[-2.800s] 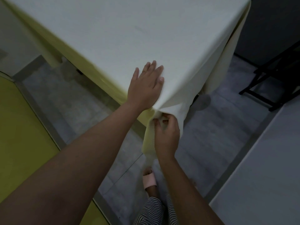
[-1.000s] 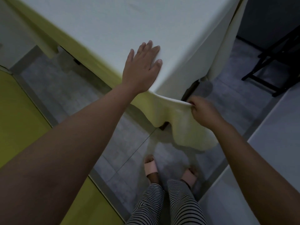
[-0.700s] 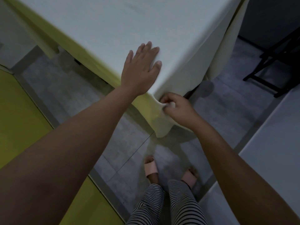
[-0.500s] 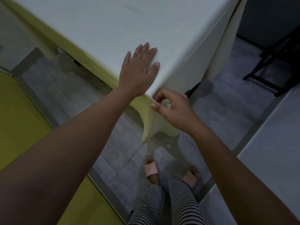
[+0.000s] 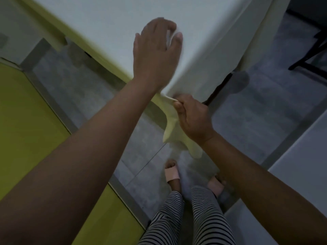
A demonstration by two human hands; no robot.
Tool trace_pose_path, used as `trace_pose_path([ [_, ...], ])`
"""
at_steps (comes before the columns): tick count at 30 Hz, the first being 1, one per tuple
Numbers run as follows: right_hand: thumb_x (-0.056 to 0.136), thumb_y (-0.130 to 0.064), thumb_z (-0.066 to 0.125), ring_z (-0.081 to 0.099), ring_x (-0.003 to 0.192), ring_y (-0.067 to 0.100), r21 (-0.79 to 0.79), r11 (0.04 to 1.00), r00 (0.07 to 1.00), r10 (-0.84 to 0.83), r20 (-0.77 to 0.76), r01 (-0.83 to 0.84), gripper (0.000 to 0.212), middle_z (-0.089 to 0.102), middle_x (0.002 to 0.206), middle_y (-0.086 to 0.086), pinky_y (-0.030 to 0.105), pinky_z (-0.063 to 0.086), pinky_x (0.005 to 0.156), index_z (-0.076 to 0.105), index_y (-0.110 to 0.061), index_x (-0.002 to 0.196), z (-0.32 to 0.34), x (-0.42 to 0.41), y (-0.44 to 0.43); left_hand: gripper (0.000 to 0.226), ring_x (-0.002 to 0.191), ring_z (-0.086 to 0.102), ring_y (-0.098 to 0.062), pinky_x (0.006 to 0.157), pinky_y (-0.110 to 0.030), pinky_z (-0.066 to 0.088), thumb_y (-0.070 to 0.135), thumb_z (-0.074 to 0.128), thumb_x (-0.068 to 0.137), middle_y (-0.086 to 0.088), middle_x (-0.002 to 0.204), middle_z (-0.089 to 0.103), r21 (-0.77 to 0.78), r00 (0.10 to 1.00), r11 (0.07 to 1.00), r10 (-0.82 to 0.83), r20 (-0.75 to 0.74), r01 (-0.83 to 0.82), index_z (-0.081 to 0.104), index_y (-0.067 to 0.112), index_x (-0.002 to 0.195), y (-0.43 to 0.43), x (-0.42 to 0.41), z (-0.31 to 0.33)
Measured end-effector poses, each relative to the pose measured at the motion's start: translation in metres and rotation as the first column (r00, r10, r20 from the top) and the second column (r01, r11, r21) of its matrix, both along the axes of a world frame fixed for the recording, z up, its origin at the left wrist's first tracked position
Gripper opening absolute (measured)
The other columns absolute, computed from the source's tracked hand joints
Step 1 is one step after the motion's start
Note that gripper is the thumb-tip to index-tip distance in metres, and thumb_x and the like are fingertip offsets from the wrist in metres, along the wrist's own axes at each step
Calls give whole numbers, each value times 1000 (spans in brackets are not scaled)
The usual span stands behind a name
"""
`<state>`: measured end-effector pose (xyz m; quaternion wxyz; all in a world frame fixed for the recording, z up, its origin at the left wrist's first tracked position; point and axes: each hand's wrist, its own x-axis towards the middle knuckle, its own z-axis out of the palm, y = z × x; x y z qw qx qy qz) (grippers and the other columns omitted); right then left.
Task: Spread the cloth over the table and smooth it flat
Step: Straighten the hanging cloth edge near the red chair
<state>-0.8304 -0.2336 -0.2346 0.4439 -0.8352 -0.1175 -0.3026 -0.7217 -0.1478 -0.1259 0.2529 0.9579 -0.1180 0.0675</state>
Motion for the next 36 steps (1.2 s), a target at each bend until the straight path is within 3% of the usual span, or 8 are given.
trace_pose_path([
  [4, 104, -30, 27, 54, 51, 17, -171, 985, 999, -23, -39, 16, 49, 62, 65, 5, 20, 34, 53, 65, -6, 85, -31, -6, -18, 31, 120, 45, -11, 110, -43, 27, 34, 42, 93, 8, 120, 52, -32, 1000, 999, 5, 5, -5, 56, 17, 116, 1, 1, 0],
  [10, 103, -42, 19, 53, 41, 21, -296, 955, 963, -79, -257, -1, 61, 58, 54, 4, 23, 31, 42, 61, -9, 74, -66, -43, -52, 30, 125, 43, -11, 110, -44, 26, 33, 44, 93, 6, 124, 52, -31, 1000, 1000, 4, -4, -4, 56, 18, 116, 0, 0, 3],
  [17, 96, -57, 30, 50, 37, 17, -357, 928, 973, 25, -227, -107, 60, 54, 49, 2, 15, 30, 44, 54, -12, 65, -64, -46, -60, 30, 116, 49, -12, 106, -45, 32, 32, 44, 91, 6, 119, 54, -8, 1000, 1000, 5, 23, -5, 57, 18, 114, -1, 0, 3],
  [21, 96, -46, 42, 54, 44, 23, -469, 876, 985, 33, -169, -110, 48, 57, 55, 8, 23, 39, 38, 60, -11, 67, -91, -37, -83, 32, 123, 45, -15, 108, -47, 29, 34, 43, 93, 4, 126, 52, 27, 1000, 1000, -1, -11, 1, 56, 18, 118, -3, -1, 7],
  [23, 82, -36, 65, 60, 49, 27, -548, 820, 972, 44, -233, -168, 27, 63, 62, 11, 29, 46, 37, 69, -8, 79, -111, -39, -98, 38, 137, 33, -15, 117, -47, 14, 38, 38, 98, 3, 141, 43, 34, 995, 999, 8, -104, -5, 51, 21, 130, -5, -4, 12],
  [26, 55, -18, 88, 63, 53, 30, -563, 766, 859, -29, -512, -309, 46, 67, 69, 13, 33, 52, 42, 72, -9, 97, -142, -43, -120, 55, 148, -2, -14, 117, -43, -10, 50, 22, 101, 3, 161, 7, 120, 949, 992, -5, -314, 45, 23, 27, 151, -9, -8, 16],
  [32, 74, -20, 79, 65, 70, 24, -510, 754, 639, -159, -753, -414, 30, 69, 83, 7, 31, 53, 62, 67, -13, 101, -171, -31, -141, 63, 147, -13, -16, 114, -47, -15, 58, 16, 99, 1, 161, -6, 213, 942, 975, 11, -335, 65, 9, 28, 153, -19, -13, 12],
  [36, 91, -23, 56, 58, 103, 29, -406, 860, 239, -343, -908, -309, 30, 61, 116, 12, 35, 45, 85, 59, -16, 120, -166, -5, -155, 62, 147, -13, -15, 115, -47, -15, 58, 16, 99, 1, 161, -6, 223, 943, 973, 18, -332, 60, 9, 29, 153, -19, -14, 11],
])
